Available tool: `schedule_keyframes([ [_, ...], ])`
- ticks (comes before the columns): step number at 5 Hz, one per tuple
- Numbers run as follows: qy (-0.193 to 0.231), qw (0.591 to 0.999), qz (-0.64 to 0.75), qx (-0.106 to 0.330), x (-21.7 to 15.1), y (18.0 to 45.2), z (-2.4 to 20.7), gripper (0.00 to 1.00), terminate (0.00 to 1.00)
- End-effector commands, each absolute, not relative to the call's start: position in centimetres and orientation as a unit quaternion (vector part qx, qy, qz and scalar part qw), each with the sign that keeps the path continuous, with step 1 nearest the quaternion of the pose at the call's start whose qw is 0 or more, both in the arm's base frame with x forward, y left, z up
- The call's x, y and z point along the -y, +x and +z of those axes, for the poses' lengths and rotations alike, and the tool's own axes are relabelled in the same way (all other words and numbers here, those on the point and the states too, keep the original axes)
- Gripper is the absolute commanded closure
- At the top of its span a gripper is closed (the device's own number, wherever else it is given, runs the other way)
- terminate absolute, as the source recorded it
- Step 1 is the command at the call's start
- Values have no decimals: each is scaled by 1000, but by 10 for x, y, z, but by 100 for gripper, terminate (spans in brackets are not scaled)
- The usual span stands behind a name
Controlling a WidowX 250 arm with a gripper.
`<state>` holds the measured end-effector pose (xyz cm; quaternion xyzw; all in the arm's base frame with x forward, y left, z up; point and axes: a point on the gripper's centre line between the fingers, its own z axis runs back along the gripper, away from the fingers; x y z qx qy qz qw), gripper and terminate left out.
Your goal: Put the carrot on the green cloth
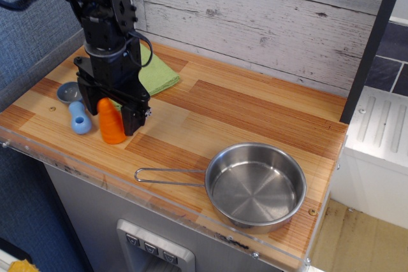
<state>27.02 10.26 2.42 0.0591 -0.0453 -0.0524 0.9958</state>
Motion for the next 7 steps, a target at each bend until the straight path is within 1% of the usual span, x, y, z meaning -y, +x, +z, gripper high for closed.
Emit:
schedule_keyframes([
  [1, 67, 995, -42, 60, -113, 275, 24, 100, 0],
  [3, 62, 995, -48, 64, -104, 275, 26, 100, 0],
  [6, 60, 993, -51, 86, -92, 293, 66, 100, 0],
  [7, 60, 993, -44, 96, -96, 304, 78, 100, 0],
])
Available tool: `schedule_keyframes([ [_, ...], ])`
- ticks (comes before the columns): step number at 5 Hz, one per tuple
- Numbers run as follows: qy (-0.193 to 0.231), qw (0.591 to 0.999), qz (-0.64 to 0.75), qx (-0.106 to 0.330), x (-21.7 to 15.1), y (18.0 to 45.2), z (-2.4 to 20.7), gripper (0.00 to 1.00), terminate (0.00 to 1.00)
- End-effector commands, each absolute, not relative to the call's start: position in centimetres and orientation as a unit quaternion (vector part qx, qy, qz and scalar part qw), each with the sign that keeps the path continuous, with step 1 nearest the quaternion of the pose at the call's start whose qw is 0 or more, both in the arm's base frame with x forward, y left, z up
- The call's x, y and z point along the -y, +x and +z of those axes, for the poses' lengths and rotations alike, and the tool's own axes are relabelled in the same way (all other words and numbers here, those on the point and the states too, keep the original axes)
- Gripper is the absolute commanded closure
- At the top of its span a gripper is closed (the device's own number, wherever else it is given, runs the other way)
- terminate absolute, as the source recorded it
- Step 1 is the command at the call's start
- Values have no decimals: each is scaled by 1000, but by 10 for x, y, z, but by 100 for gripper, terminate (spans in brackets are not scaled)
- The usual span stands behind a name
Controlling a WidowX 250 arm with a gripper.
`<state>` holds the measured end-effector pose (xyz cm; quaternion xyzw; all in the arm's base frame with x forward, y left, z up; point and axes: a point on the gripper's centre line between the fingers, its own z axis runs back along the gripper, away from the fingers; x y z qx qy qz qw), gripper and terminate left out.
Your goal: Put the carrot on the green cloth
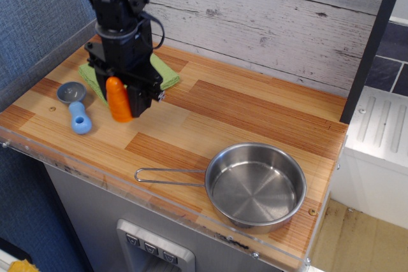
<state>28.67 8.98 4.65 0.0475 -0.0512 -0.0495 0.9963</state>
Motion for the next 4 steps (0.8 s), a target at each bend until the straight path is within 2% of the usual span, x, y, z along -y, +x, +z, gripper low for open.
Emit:
schedule_keyframes([
  [1, 61, 992, -41, 103, -106, 323, 89, 100, 0],
  [2, 62, 992, -26, 111, -124, 338, 95, 100, 0],
  [3, 67, 993, -18, 100, -146, 350, 88, 100, 0],
  [4, 67, 994, -8, 80, -163, 351, 70, 100, 0],
])
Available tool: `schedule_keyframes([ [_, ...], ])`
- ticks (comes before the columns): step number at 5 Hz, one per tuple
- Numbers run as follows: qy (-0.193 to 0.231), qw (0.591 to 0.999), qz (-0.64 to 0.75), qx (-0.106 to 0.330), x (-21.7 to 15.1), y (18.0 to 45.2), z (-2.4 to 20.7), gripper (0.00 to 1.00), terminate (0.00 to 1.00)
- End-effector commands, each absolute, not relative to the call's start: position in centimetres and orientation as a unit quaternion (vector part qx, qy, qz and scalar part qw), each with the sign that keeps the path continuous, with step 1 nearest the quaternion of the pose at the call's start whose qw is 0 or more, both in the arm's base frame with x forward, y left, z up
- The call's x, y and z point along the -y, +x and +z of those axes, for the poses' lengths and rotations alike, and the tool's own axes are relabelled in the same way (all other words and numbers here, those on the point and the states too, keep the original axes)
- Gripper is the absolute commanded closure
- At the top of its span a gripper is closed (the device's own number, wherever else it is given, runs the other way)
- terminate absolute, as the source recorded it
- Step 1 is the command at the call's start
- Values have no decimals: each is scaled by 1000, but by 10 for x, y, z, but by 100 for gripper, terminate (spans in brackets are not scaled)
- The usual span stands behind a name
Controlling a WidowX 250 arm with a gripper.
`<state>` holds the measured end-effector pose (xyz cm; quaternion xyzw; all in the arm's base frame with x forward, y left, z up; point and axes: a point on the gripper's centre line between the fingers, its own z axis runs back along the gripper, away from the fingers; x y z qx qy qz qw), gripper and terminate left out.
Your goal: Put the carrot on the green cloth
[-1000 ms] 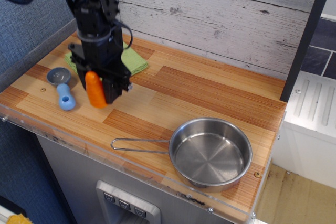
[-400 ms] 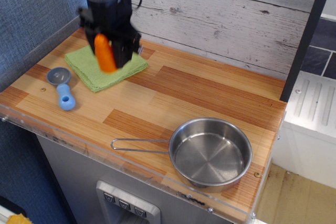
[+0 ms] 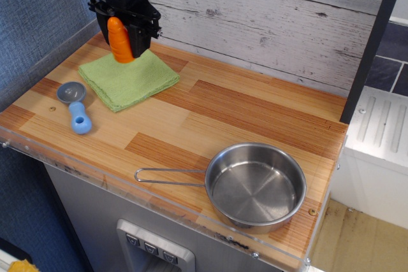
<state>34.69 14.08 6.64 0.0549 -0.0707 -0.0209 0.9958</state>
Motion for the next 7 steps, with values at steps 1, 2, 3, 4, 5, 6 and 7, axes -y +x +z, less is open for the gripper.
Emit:
schedule_keyframes([
  [1, 65, 996, -3, 65, -170, 351, 54, 100, 0],
  [2, 60, 997, -4, 55, -170, 350, 42, 100, 0],
  [3, 54, 997, -12, 56, -165, 354, 39, 100, 0],
  [4, 64, 997, -10, 47, -161, 355, 42, 0, 0],
  [5, 65, 996, -8, 52, -162, 355, 45, 0, 0],
  [6, 63, 997, -6, 53, -160, 354, 47, 0, 0],
  [7, 61, 996, -8, 57, -158, 354, 54, 0, 0],
])
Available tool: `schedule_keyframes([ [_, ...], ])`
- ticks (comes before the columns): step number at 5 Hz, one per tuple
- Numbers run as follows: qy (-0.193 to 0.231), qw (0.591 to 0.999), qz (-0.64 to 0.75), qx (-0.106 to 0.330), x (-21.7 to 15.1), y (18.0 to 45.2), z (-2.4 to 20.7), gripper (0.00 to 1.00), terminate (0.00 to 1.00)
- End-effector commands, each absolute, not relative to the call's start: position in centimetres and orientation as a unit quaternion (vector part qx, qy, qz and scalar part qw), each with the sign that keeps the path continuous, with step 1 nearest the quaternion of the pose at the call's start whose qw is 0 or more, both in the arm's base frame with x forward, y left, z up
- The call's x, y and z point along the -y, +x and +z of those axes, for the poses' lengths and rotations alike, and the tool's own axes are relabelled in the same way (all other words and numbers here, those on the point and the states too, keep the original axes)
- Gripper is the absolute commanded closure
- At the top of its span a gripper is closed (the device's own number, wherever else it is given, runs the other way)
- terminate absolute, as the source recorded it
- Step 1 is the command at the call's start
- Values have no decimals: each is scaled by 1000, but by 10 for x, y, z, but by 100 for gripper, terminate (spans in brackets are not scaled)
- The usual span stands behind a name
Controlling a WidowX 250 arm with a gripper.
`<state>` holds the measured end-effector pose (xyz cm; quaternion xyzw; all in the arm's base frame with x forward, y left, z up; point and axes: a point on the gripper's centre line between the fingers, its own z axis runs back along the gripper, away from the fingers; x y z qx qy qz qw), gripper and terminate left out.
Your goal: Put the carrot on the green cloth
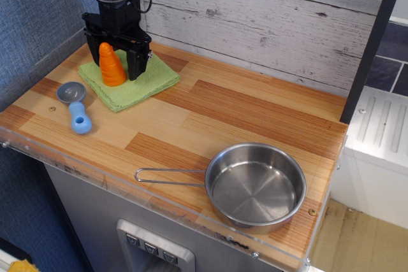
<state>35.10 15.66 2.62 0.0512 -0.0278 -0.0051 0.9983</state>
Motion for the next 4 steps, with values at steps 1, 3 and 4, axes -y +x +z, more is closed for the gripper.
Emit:
schedule_keyframes([
  [1, 64, 995, -5, 73, -162, 354, 71, 0, 0],
  [3, 69, 992, -1, 103, -163, 355, 107, 0, 0],
  [4, 69, 991, -1, 116, -160, 351, 120, 0, 0],
])
